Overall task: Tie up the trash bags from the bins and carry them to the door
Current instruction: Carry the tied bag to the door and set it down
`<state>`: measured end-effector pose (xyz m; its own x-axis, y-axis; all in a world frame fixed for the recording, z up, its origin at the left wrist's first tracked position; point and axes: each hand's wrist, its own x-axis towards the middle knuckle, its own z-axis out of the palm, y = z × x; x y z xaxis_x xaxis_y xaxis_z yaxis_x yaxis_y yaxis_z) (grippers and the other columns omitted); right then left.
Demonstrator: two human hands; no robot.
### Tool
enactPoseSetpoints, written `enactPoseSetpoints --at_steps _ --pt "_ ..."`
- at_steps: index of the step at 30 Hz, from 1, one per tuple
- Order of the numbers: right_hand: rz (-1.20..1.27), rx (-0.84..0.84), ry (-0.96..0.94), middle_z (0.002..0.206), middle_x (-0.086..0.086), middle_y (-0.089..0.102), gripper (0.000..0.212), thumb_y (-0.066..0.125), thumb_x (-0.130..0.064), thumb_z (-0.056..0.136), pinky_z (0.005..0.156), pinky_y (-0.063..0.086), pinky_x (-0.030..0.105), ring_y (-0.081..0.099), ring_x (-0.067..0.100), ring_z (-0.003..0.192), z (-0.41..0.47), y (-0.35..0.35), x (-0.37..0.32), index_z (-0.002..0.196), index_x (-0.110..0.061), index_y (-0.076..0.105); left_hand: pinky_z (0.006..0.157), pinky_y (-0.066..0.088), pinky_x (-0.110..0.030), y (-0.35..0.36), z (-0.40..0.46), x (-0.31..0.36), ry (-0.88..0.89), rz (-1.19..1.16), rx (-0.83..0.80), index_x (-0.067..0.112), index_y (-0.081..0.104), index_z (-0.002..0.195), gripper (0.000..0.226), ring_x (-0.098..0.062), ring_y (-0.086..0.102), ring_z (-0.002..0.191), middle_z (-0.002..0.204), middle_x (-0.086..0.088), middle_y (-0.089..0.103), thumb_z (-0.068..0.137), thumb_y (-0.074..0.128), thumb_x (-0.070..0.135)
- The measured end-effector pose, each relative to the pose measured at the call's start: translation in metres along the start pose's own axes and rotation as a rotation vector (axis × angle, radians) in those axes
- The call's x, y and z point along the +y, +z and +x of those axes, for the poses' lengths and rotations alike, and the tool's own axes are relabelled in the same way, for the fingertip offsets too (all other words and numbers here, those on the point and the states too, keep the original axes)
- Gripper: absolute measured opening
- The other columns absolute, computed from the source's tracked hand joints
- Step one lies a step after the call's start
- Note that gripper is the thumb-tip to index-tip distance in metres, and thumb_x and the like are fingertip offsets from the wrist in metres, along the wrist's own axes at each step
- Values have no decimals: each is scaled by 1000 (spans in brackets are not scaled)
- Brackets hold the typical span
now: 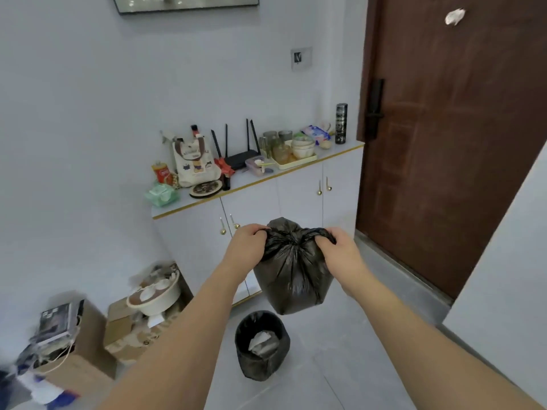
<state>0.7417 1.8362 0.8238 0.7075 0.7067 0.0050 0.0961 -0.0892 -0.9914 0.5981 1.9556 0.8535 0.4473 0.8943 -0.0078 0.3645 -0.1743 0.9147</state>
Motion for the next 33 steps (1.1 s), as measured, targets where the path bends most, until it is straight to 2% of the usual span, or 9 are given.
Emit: enactPoseSetpoints --at_steps 4,7,10,15,19,23,27,30,33 --pt "-30 160 23 95 2 67 13 52 -24 95 66 52 30 64 17 82 35 -25 -1 99 -19 63 82 51 -30 40 62 20 62 -19 -173 25 71 90 31 -14 61 93 101 2 68 93 43 13" --pt "-57 313 40 93 -1 67 10 52 -25 94 73 54 37 65 18 84 46 -59 -1 94 -24 63 81 49 -30 85 93 44 144 -12 -306 24 71 89 31 -14 60 92 99 3 67 92 43 11" --pt "-73 491 81 93 -3 68 10 53 -26 91 78 54 38 65 18 86 39 -102 4 95 -26 63 82 49 -30 144 104 67 239 14 -460 23 72 90 30 -10 60 88 92 7 67 92 44 12" --pt "-102 811 143 90 -9 64 10 53 -24 90 74 48 29 60 10 85 -24 -186 16 95 -22 63 73 50 -30 257 66 112 434 88 -764 24 73 97 30 -13 62 74 88 7 70 92 44 17" --pt "-125 1046 211 93 -5 65 12 52 -23 91 73 46 29 61 15 88 -83 -236 24 97 -20 62 51 41 -22 315 1 140 624 118 -1005 35 68 94 28 -6 50 47 77 5 70 94 43 23" --pt "-133 1145 274 97 -5 66 17 51 -26 92 86 49 38 61 19 95 -110 -253 34 103 -22 63 39 33 -12 340 -28 147 685 110 -1128 32 67 97 28 1 42 35 69 7 66 96 41 21" --pt "-100 1166 299 99 -4 67 19 51 -27 93 92 50 44 61 21 97 -113 -262 45 106 -21 63 50 38 -16 362 -33 140 637 128 -1175 29 69 100 31 1 50 53 77 14 63 96 41 18" --pt "-65 1176 281 95 -5 66 13 52 -25 93 84 51 36 62 18 94 -108 -271 53 99 -22 63 57 38 -13 380 -32 136 593 112 -1179 36 67 87 32 4 57 76 86 22 62 94 42 17" --pt "-47 1173 282 94 -6 65 12 52 -24 93 76 49 31 61 14 91 -101 -289 64 99 -21 62 56 39 -10 399 -32 136 567 114 -1191 41 64 79 35 5 58 76 85 25 63 93 43 18"
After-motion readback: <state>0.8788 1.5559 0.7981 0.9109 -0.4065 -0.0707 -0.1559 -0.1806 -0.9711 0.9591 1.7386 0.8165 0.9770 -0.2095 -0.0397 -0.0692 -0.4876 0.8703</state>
